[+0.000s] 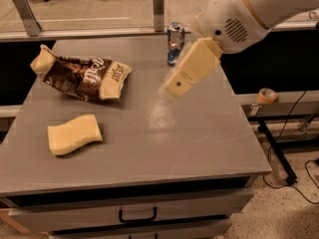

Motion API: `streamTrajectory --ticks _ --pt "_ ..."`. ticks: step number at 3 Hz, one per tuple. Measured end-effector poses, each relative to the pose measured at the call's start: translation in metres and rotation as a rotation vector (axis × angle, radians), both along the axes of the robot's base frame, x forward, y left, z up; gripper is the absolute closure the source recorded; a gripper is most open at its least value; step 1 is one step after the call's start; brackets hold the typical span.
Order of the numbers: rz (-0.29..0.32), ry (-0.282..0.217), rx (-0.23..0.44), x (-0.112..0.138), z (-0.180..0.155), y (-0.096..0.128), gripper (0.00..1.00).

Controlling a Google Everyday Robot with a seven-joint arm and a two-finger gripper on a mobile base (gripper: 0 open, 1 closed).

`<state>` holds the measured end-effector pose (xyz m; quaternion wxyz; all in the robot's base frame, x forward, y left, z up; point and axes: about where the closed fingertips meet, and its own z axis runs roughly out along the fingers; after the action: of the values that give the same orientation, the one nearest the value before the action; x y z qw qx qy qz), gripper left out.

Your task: Pick brown chip bag

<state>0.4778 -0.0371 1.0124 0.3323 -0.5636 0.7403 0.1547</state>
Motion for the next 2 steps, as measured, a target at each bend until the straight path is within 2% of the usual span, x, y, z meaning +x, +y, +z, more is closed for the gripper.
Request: streamTrajectory --ticks 1,2 --pt "-0.010 -0.045 0.071 0.004 0.007 0.074 0.00" --pt "-0.057 -0.094 0.112 0.018 0.019 0.082 0.00"
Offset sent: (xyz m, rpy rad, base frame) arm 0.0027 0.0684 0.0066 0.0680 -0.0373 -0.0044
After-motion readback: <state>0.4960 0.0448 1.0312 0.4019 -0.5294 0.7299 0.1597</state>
